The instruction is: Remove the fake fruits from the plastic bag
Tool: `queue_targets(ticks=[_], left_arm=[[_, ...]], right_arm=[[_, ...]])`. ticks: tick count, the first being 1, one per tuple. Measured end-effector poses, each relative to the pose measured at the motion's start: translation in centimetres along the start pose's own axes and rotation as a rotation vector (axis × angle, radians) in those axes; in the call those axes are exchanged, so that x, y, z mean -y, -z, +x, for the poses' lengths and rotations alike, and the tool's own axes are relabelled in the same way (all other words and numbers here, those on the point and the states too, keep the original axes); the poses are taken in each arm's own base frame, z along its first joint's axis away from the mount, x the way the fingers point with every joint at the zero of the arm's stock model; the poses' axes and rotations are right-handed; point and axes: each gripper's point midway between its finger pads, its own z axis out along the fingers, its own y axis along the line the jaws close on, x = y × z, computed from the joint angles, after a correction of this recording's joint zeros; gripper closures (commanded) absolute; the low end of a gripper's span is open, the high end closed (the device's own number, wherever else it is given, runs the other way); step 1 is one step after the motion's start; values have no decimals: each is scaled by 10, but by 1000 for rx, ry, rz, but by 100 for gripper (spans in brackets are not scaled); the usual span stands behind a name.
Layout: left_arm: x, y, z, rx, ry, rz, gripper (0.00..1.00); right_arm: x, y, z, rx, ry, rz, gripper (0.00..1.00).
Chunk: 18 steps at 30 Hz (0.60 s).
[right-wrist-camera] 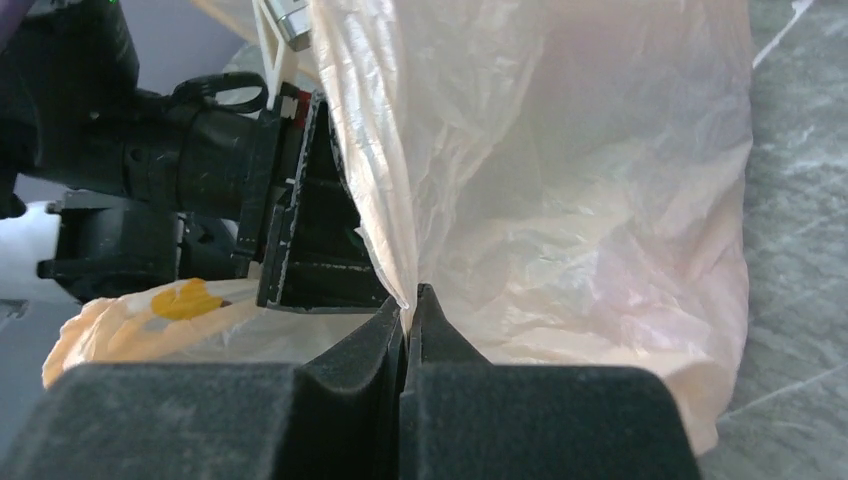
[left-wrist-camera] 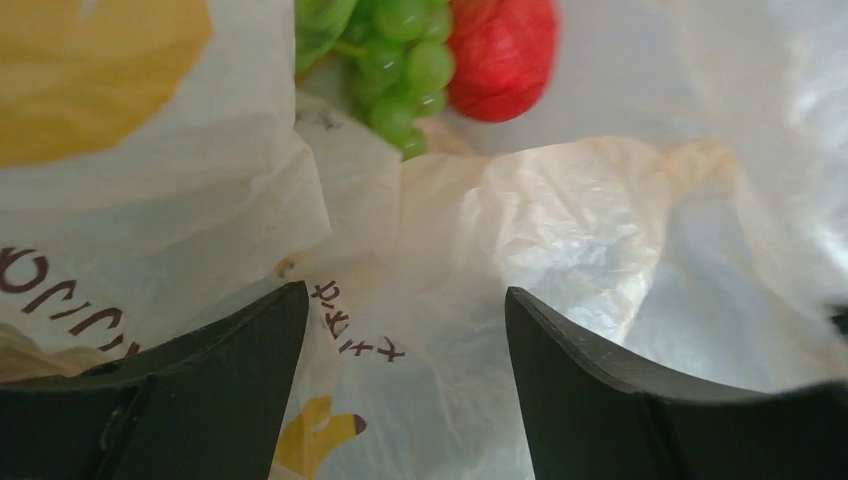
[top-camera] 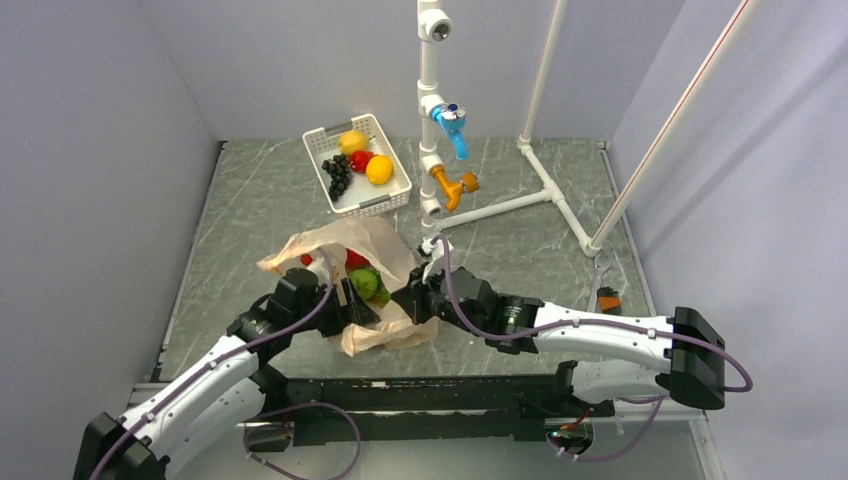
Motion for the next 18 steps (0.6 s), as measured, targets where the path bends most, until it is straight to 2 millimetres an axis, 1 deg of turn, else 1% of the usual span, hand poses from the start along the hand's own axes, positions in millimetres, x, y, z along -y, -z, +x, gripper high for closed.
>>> queue_targets(ticks=[3,6,8,11,12,14,15,16,18], left_arm=[[-16,-7,18,-23,-11,-84,22],[-25,-11,29,-28,-19,-126,19],[-29,-13,39,-41,-26,-144,19],[-29,-13,49,-57,-48,-155,18],[-28,-13,52,-60,-57,-158,18],[-27,-13,58,-69,-73,-160,19],[-27,-13,60,-72,-81,-162,19],[-27,-12,63,-73,-88,-167,19],[-24,-10,69,-81,-106,-160,18]], right_arm=[[10,6,14,-15,-13,14,100],[25,11,36,-49,-17,42,100],[36,15,51,-76,-24,72,100],[50,21,71,-109,-49,112,100],[57,24,80,-126,-59,134,99],[71,32,99,-157,-67,180,93],[77,38,107,-173,-63,203,93],[81,43,113,-188,-56,217,92],[84,50,117,-193,-49,226,93]])
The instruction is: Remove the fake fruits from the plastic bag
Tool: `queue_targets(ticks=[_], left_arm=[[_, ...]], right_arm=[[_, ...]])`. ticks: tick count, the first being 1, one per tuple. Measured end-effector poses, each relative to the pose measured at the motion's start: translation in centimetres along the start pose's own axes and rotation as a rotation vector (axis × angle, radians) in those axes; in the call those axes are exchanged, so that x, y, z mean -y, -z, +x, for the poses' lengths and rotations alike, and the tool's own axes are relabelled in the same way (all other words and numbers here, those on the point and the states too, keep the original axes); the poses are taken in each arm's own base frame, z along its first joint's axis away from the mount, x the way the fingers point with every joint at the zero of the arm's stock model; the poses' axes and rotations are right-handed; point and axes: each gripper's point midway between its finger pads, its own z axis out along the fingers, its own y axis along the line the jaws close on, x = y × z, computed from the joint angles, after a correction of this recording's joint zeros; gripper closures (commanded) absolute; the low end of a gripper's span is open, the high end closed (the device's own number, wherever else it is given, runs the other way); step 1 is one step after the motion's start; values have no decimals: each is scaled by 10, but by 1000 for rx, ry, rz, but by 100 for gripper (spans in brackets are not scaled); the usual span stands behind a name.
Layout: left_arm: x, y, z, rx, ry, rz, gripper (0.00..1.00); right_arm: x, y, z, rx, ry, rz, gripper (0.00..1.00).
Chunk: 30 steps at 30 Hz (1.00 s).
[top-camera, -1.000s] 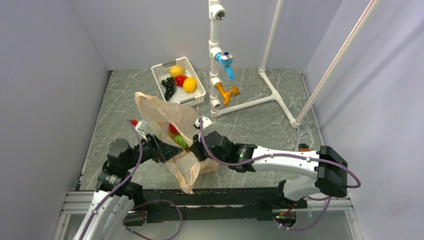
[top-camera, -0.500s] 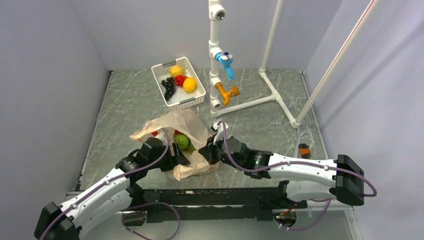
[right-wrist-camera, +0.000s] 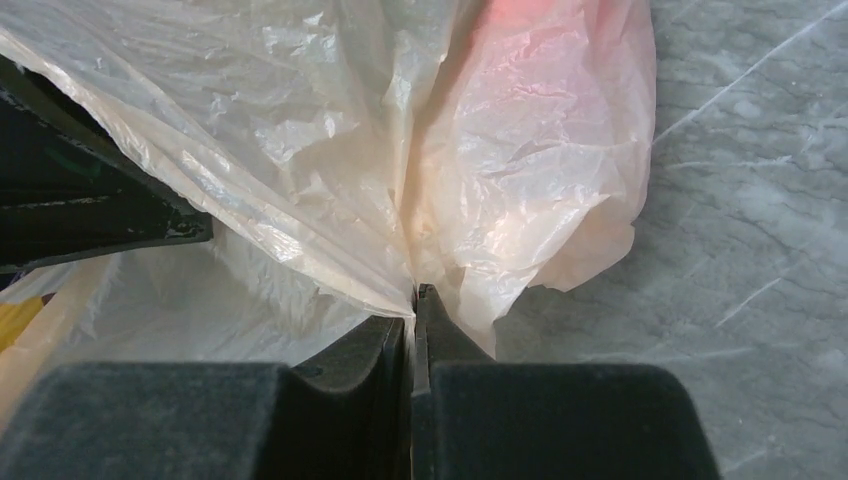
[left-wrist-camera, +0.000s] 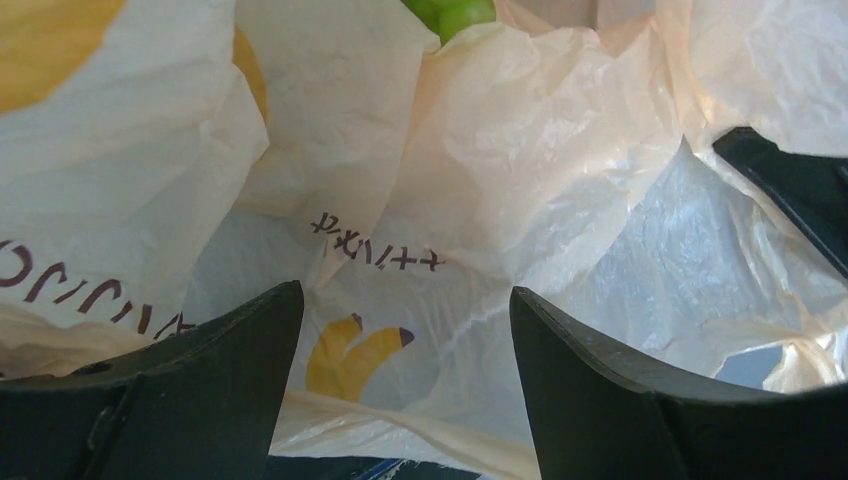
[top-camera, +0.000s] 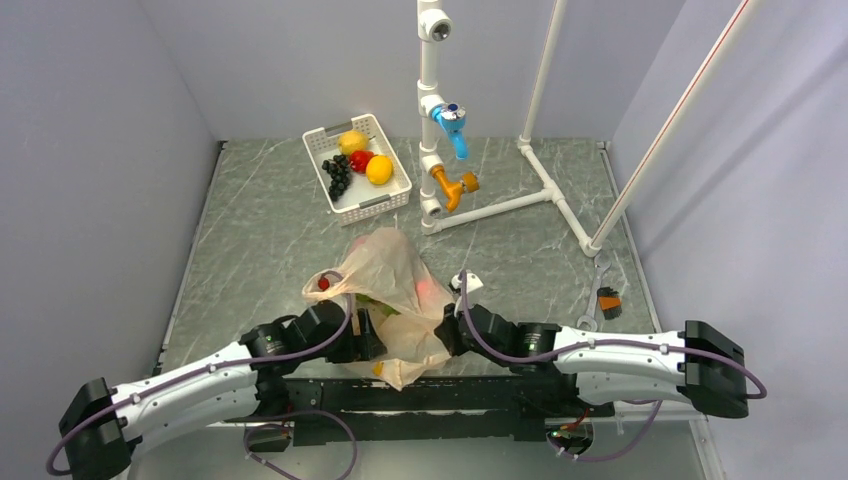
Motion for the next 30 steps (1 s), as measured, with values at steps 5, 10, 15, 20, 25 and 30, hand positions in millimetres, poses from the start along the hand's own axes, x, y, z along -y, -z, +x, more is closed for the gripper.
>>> queue_targets(ticks=[5,10,15,20,25,30], left_arm=[[10,16,-10,61,-23,30,13],[41,44,-42,184,-30,125,10],[51,50,-61,252,-56,122,20],[60,46,-77,260,-107,46,23],[59,52,-77,248,-116,28,17],[21,71,-50,215,-51,7,17]], right_arm=[[3,1,4,4,8,-1,97],[-3,-4,3,20,6,-30,97],[-11,-5,-2,49,6,-66,96],[-9,-7,0,49,38,-63,91],[-4,-8,-3,64,57,-40,85],[-2,-7,-12,95,91,-24,84]])
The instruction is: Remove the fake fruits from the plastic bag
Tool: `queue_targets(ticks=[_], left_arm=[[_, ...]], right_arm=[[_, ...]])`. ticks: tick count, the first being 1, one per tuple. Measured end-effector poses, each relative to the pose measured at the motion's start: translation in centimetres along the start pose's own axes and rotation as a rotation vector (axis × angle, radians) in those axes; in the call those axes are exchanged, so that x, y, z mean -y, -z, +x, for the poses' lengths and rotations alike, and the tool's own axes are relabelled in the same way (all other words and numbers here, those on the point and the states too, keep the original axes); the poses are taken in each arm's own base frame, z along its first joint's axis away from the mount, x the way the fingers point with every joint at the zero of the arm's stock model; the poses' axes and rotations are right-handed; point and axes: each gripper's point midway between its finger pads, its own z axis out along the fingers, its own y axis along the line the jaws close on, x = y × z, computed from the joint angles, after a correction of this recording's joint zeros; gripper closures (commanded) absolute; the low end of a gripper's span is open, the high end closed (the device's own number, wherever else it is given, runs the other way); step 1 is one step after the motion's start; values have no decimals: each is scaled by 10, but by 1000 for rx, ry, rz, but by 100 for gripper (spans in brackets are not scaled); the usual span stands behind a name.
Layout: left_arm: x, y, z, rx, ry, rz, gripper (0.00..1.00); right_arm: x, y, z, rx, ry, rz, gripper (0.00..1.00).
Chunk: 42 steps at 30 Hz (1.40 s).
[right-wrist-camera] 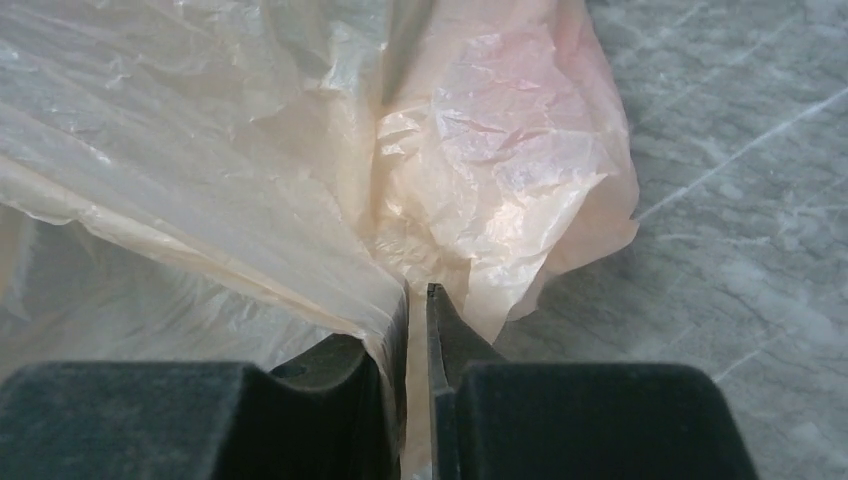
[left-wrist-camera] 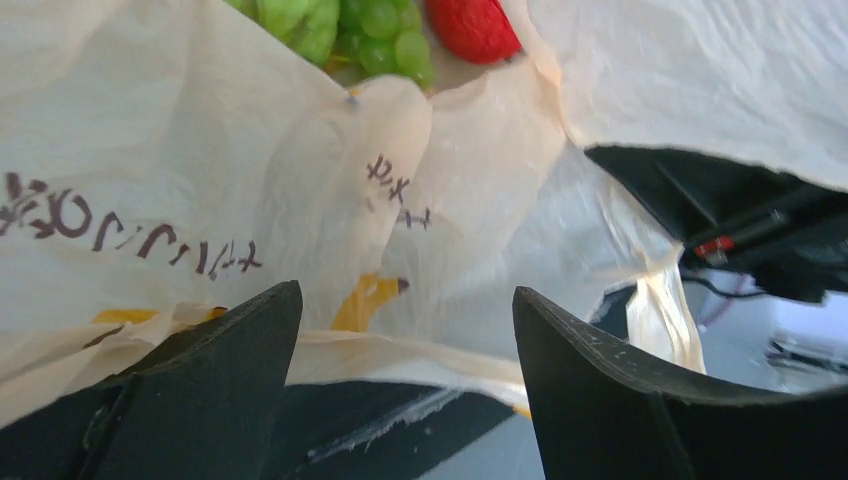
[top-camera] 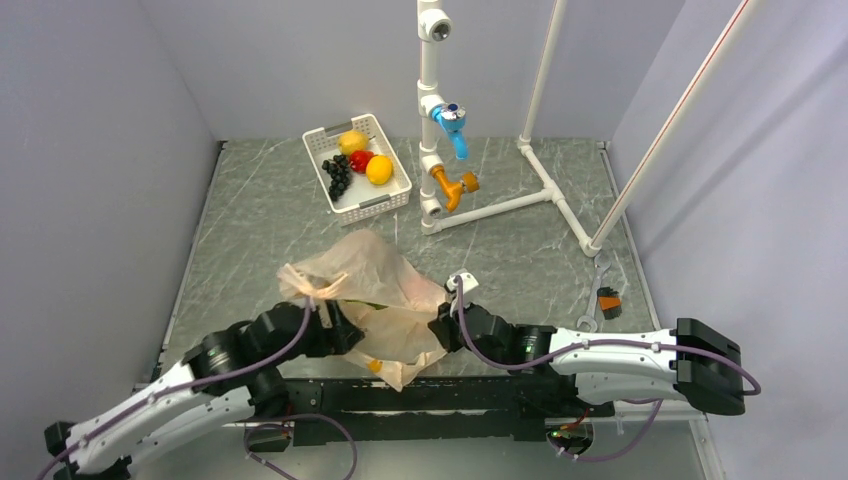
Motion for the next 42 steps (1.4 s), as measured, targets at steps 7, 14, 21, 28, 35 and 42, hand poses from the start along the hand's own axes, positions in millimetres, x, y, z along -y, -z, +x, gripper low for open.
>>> queue_targets(ticks=[7,14,21,28,35,42], left_arm=[[10,47,3,83,86,288,16],[28,46,-5,111,117,373,1],[29,32,-2,10,89,218,3],[24,40,-3,-52,4,128,7],[31,63,-8,15,27,261,24],[46,59,-18,90,66,363,34]], right_arm=[[-21,-10,-20,33,21,-48,61],[-25,-12,-14,-8,63,-61,2],[-33,-10,-34,-2,144,-67,1],[-74,-30,-86,48,256,-123,1],[-83,-79,-94,46,310,-30,67],[-54,-95,-108,78,270,155,100]])
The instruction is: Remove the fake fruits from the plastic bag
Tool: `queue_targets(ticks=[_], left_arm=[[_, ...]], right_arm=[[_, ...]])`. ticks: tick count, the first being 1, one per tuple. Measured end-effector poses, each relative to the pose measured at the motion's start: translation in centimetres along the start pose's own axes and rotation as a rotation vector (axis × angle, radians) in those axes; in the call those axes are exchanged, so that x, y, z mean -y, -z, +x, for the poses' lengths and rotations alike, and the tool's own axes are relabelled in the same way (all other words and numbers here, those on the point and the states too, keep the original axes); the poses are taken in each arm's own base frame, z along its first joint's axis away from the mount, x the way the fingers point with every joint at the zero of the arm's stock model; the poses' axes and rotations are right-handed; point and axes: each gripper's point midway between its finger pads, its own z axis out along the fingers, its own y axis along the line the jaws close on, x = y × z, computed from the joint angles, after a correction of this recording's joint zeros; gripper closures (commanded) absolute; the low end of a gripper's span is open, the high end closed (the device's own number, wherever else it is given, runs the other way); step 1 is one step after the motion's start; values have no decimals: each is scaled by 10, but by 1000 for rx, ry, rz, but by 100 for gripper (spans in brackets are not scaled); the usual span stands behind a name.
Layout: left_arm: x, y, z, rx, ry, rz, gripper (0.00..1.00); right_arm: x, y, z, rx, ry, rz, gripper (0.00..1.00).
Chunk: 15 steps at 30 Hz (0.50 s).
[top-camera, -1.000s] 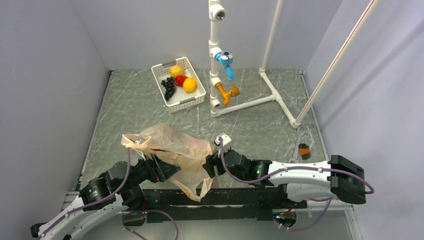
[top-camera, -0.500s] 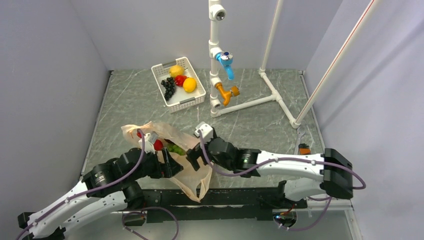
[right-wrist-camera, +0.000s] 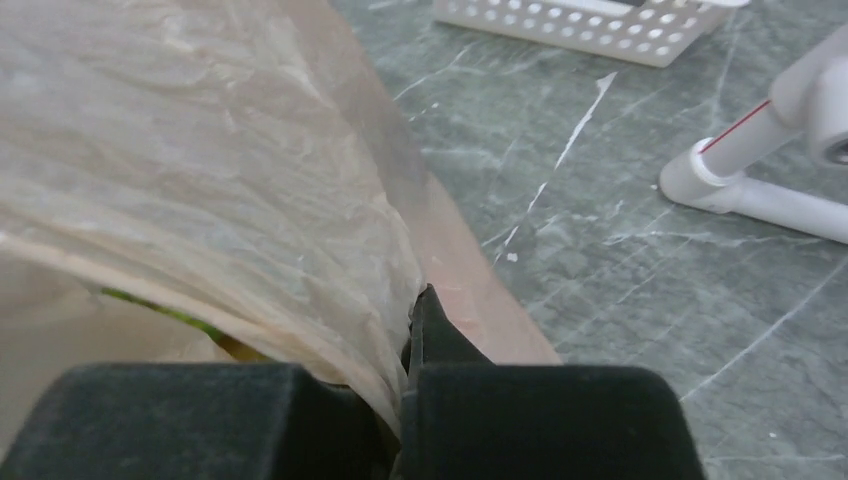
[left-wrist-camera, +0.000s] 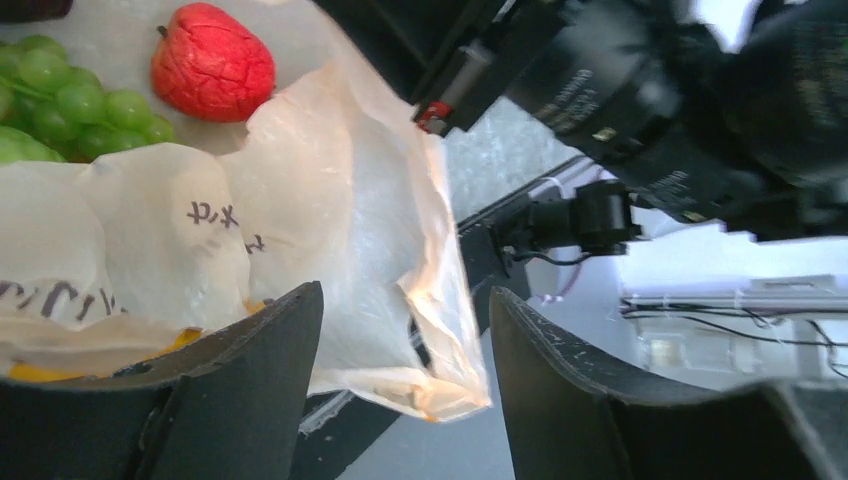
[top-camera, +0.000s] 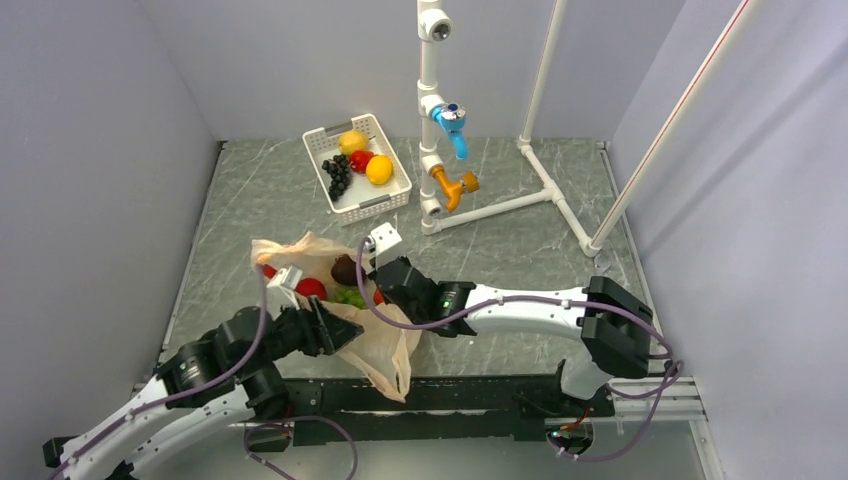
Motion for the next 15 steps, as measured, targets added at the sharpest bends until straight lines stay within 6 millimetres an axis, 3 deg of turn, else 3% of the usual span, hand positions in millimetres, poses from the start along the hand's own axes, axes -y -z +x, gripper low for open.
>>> queue_targets(ticks=[6,15], left_arm=[[-15,-34,0,-32,-45,-144,37],[-28,-63,-37,107,-140,-303,27]], right_arm=[[18,12,-20,33,-19,62,100],[52,71,-86,192,-123,84,100]])
